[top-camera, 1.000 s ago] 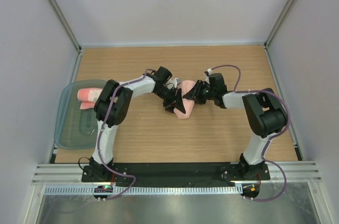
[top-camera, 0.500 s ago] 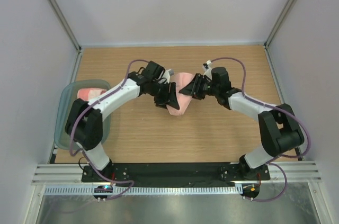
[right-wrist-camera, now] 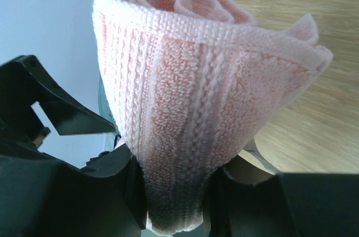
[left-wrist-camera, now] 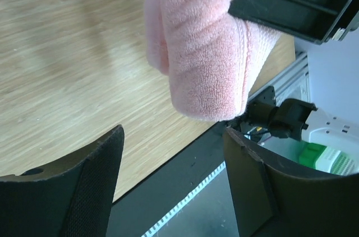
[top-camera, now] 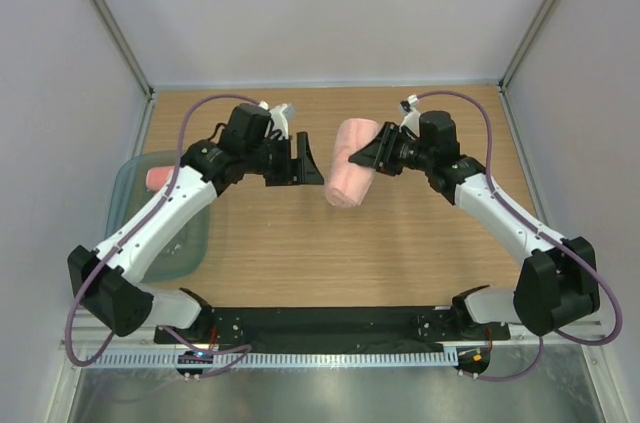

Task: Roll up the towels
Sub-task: Place the rolled towel into the container

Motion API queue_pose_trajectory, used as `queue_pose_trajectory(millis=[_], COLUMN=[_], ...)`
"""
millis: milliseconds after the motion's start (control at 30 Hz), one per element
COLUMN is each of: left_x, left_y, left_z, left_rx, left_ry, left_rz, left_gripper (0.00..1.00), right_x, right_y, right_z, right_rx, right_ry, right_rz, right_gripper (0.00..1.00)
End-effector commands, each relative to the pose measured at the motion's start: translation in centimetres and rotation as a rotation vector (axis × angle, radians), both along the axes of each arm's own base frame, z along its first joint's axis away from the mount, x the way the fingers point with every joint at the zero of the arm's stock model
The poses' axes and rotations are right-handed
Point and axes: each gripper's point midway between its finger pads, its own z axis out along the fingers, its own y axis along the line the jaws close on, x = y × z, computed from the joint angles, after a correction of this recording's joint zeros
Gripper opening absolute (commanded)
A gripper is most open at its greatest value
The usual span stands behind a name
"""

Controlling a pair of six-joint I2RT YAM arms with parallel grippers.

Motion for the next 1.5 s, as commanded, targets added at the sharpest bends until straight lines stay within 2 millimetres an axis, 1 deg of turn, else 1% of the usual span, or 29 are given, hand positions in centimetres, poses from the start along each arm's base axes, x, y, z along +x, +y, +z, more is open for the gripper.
queue_pose_trajectory(millis=[0, 33, 67, 167, 200, 267, 333, 367, 433, 467, 533, 567, 600, 633, 667, 700, 733, 767, 800, 833, 867, 900, 933, 967, 1167, 1233, 1300, 1433, 1467], left_x=[0.4, 0.4, 0.6, 0.6, 0.7, 1.0, 1.2, 1.4, 1.4, 1.6, 1.5, 1.5, 1.5, 1.4, 1.2, 1.1, 1.1, 0.9, 0.9, 1.0, 0.9, 1.0, 1.1, 1.1, 1.5, 1.6, 1.4, 1.2, 1.3], left_y=[1.7, 1.8, 1.7, 0.9, 0.5, -0.2, -0.7, -0.9, -1.3, -1.5, -1.5, -1.3, -1.2, -1.0, -0.8, -0.6, -0.5, -0.4, -0.3, -0.2, -0.2, -0.1, 0.1, 0.2, 0.6, 0.3, 0.0, -0.7, -0.7], left_z=[1.5, 1.4, 1.9, 1.9, 1.6, 1.5, 1.3, 1.3, 1.4, 1.9, 2.8, 3.2, 3.4, 3.9, 4.9, 5.2, 5.4, 5.6, 5.7, 5.7, 5.4, 5.2, 4.9, 4.7, 4.5, 4.0, 3.9, 3.8, 3.7], left_rx=[0.010, 0.006, -0.014, -0.054, -0.066, -0.104, -0.128, -0.144, -0.168, -0.188, -0.206, -0.212, -0.215, -0.224, -0.244, -0.250, -0.257, -0.260, -0.261, -0.260, -0.253, -0.248, -0.239, -0.235, -0.228, -0.230, -0.242, -0.262, -0.262], left_ry=[-0.060, -0.065, -0.095, -0.087, -0.077, -0.078, -0.077, -0.082, -0.088, -0.106, -0.135, -0.155, -0.172, -0.193, -0.225, -0.239, -0.251, -0.261, -0.262, -0.264, -0.255, -0.251, -0.245, -0.243, -0.243, -0.221, -0.207, -0.180, -0.179], left_rz=[0.084, 0.088, 0.094, 0.074, 0.067, 0.067, 0.059, 0.062, 0.050, 0.044, 0.042, 0.046, 0.049, 0.051, 0.047, 0.049, 0.052, 0.052, 0.053, 0.056, 0.056, 0.058, 0.064, 0.070, 0.082, 0.073, 0.057, 0.023, 0.023], left_gripper=[0.72, 0.76, 0.81, 0.82, 0.82, 0.82, 0.83, 0.83, 0.83, 0.83, 0.83, 0.83, 0.83, 0.83, 0.85, 0.89, 0.91, 0.92, 0.93, 0.93, 0.93, 0.93, 0.92, 0.93, 0.91, 0.88, 0.79, 0.51, 0.34], right_x=[-0.7, -0.9, -1.3, -2.0, -2.6, -3.2, -3.7, -4.3, -4.9, -5.0, -6.0, -6.2, -6.7, -7.0, -7.4, -7.7, -7.7, -8.5, -8.7, -8.5, -9.3, -9.6, -9.2, -10.0, -10.7, -10.9, -11.2, -11.3, -11.4], right_y=[0.0, 0.1, 0.4, 1.2, 2.0, 2.6, 3.3, 3.7, 4.2, 4.6, 4.9, 5.1, 5.4, 5.5, 5.5, 5.7, 5.7, 5.4, 5.2, 5.3, 4.7, 4.6, 4.3, 3.7, 2.8, 2.5, 2.4, 2.3, 2.4], right_z=[3.9, 4.5, 4.7, 6.2, 7.0, 7.9, 9.1, 10.6, 11.3, 13.1, 13.4, 14.6, 14.5, 14.9, 16.6, 16.4, 16.9, 18.8, 19.3, 19.5, 21.1, 21.7, 22.2, 23.1, 24.6, 25.2, 25.6, 25.8, 25.7], right_rx=[0.013, 0.017, 0.018, 0.029, 0.036, 0.049, 0.091, 0.155, 0.215, 0.294, 0.359, 0.405, 0.453, 0.490, 0.550, 0.606, 0.645, 0.713, 0.751, 0.810, 0.870, 0.910, 0.977, 1.017, 1.099, 1.122, 1.123, 1.121, 1.120], right_ry=[-0.082, -0.093, -0.094, -0.119, -0.136, -0.142, -0.152, -0.157, -0.145, -0.159, -0.133, -0.167, -0.100, -0.091, -0.152, -0.062, -0.057, -0.120, -0.117, -0.035, -0.100, -0.101, -0.036, -0.089, -0.091, -0.101, -0.117, -0.128, -0.127], right_rz=[0.017, 0.020, 0.031, 0.045, 0.069, 0.083, 0.103, 0.124, 0.152, 0.164, 0.212, 0.232, 0.257, 0.275, 0.308, 0.327, 0.338, 0.379, 0.393, 0.403, 0.449, 0.470, 0.474, 0.510, 0.541, 0.552, 0.560, 0.562, 0.563], right_gripper=[0.03, 0.03, 0.03, 0.03, 0.03, 0.03, 0.03, 0.03, 0.03, 0.03, 0.03, 0.03, 0.03, 0.03, 0.03, 0.03, 0.03, 0.03, 0.03, 0.03, 0.03, 0.03, 0.03, 0.03, 0.03, 0.02, 0.03, 0.03, 0.03])
